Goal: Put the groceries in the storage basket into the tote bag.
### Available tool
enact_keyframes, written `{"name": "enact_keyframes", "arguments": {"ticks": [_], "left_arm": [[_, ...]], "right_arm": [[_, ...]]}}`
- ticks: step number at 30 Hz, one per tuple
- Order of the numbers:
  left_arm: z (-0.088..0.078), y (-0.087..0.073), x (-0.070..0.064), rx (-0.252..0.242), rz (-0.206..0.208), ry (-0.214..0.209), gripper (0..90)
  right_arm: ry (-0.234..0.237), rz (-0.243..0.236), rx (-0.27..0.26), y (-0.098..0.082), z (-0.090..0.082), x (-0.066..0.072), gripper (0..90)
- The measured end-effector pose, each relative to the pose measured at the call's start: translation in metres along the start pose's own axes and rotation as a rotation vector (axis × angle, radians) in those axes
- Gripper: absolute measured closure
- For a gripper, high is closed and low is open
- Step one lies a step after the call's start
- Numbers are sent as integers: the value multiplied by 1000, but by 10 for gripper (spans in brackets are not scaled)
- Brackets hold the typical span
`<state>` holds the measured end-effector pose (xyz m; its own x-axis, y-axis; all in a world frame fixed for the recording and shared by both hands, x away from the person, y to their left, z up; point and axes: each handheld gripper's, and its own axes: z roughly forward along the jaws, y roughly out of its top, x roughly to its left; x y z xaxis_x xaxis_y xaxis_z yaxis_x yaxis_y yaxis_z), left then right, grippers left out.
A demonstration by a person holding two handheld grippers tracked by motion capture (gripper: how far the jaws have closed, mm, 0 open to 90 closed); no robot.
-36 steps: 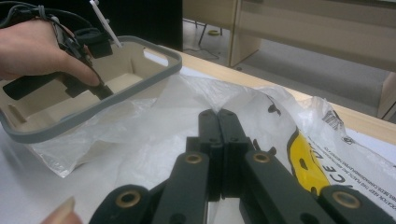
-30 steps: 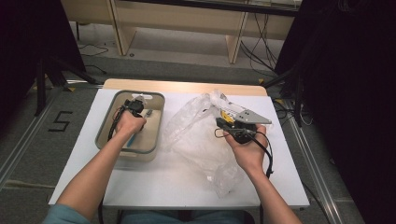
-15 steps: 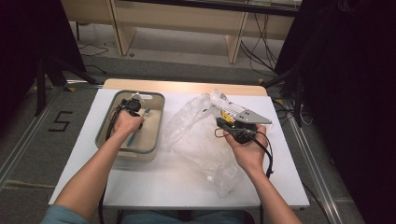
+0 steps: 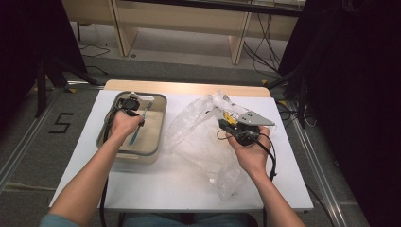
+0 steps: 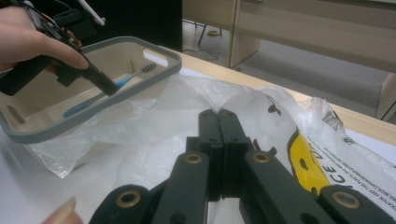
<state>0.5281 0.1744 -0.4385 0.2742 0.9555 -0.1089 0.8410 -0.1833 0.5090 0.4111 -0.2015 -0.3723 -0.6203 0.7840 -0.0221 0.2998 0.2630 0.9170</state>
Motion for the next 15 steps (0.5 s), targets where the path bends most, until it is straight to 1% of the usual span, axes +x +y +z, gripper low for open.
{"name": "enact_keyframes", "arguments": {"ticks": [3,10,15], "left_arm": [[-2,0,-1,-19,6,0,824],[-5,-1,0,-49,0,0,825],[-9,-2,1,-76,3,2,825]], "right_arm": [[0,0,0,0,0,0,900],[0,0,1,0,0,0,900],[0,-1,1,0,0,0,900]]}}
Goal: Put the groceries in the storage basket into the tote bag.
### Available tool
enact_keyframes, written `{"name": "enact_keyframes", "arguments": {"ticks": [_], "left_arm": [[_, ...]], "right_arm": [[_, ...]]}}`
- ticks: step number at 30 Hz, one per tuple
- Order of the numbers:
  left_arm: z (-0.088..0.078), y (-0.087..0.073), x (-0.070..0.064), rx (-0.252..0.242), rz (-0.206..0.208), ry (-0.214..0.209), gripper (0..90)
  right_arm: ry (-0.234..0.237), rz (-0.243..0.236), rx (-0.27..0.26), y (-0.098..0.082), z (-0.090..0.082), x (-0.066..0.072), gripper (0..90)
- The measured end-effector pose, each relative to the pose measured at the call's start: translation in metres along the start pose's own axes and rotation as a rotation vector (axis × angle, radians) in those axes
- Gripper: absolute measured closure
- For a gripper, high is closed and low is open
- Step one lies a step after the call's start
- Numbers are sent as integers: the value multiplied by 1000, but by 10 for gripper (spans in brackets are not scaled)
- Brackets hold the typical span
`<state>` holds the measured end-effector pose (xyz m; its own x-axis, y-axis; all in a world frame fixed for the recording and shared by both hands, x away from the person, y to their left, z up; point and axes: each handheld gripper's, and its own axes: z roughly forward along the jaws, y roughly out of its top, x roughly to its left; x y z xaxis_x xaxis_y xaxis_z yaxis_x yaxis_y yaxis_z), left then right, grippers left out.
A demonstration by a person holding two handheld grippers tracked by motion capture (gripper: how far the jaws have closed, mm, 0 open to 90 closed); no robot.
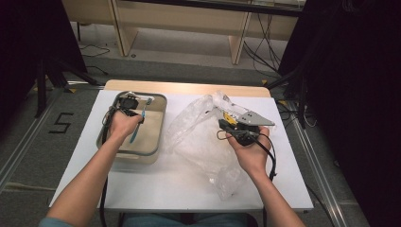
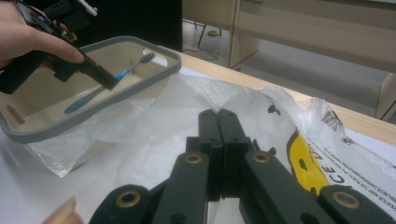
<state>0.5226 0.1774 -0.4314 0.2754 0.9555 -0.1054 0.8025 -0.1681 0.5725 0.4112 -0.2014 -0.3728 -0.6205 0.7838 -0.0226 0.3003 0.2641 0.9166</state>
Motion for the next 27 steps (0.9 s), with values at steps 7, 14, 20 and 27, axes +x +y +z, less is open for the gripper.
{"name": "enact_keyframes", "arguments": {"ticks": [7,14,20,27], "left_arm": [[-9,0,-2,-39,4,-17,825],[-17,0,-5,-75,9,-43,825],[-22,-1,-5,-100,8,-41,825],[-28,-2,-7,-117,18,-51,824]], "right_arm": [[0,-2,0,0,0,0,900],[1,-4,0,0,0,0,900],[1,-4,1,-1,0,0,900],[1,-3,5,-1,1,1,900]]}}
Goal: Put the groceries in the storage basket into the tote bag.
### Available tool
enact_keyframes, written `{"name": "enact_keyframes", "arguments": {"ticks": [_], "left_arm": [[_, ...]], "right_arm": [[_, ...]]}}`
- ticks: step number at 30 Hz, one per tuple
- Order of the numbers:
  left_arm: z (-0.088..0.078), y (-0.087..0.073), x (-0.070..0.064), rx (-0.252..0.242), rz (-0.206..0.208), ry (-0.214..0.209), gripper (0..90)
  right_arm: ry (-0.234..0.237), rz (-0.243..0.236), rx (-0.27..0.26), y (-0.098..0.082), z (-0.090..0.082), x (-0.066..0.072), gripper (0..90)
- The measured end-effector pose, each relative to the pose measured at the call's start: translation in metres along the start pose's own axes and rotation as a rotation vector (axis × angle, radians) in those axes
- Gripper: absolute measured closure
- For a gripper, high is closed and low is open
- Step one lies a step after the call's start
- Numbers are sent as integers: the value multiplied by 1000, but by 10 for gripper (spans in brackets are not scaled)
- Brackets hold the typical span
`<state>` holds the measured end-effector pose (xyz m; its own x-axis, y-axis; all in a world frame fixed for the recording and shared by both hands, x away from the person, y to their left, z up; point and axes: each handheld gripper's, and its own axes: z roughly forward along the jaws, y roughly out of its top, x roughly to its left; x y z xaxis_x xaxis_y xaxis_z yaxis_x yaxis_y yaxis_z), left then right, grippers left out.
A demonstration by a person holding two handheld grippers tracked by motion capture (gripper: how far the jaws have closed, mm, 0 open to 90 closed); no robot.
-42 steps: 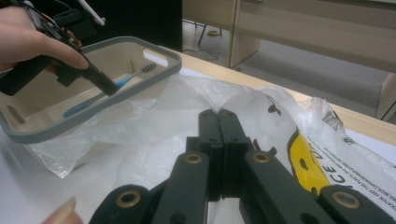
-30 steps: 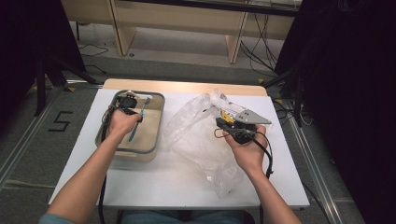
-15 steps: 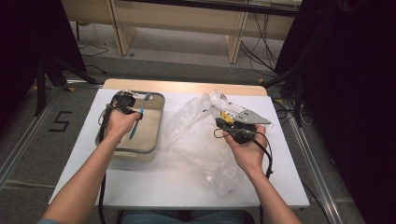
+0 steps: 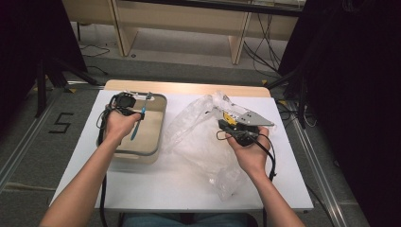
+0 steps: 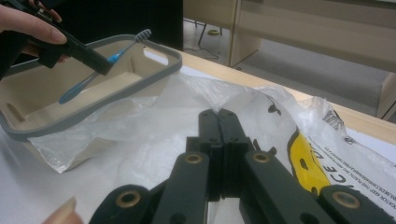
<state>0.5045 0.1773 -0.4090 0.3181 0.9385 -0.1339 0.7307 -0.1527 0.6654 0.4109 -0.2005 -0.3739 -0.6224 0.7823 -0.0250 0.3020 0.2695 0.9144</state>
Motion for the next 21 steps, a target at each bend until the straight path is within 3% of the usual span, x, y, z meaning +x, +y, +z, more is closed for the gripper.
{"name": "enact_keyframes", "arguments": {"ticks": [14,21], "left_arm": [[-13,1,-7,-44,18,-13,825],[-25,0,-16,-83,33,-46,824]], "right_arm": [[3,-3,0,-1,1,1,900],[1,-1,0,-1,1,1,900]]}}
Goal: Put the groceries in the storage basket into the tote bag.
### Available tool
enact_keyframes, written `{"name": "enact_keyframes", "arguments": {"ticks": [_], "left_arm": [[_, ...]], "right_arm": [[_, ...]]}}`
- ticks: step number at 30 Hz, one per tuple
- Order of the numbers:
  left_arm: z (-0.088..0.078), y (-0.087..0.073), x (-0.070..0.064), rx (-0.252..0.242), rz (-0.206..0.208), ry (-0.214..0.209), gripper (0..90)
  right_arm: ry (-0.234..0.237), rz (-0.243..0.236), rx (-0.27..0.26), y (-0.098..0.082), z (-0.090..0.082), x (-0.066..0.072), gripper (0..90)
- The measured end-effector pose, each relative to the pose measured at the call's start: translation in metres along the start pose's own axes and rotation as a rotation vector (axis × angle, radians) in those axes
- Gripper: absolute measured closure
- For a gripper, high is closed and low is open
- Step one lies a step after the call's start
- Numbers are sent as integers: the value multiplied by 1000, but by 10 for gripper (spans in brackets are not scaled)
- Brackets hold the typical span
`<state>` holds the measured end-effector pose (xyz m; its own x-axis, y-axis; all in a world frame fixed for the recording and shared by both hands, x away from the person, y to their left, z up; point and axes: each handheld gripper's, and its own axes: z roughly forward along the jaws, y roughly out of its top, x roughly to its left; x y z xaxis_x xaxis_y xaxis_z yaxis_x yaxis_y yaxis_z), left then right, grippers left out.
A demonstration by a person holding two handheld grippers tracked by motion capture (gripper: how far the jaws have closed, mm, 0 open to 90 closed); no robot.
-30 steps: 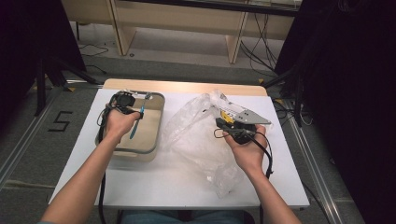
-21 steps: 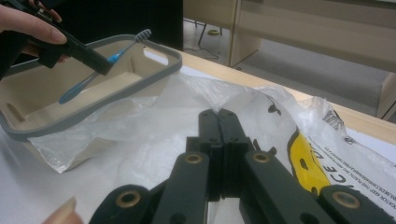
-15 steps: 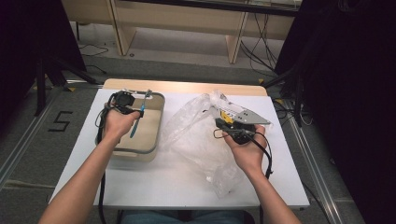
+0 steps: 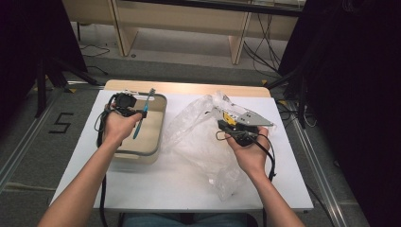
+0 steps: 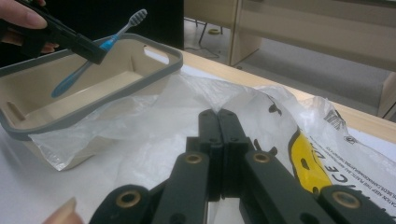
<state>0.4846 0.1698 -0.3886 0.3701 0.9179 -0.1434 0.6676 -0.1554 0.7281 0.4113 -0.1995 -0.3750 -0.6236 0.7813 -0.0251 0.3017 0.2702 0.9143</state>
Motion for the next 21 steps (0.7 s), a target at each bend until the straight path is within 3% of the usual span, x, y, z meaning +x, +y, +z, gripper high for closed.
{"name": "enact_keyframes", "arguments": {"ticks": [21], "left_arm": [[-23,3,-24,-56,48,-65,824]], "right_arm": [[1,-2,0,0,0,1,900]]}}
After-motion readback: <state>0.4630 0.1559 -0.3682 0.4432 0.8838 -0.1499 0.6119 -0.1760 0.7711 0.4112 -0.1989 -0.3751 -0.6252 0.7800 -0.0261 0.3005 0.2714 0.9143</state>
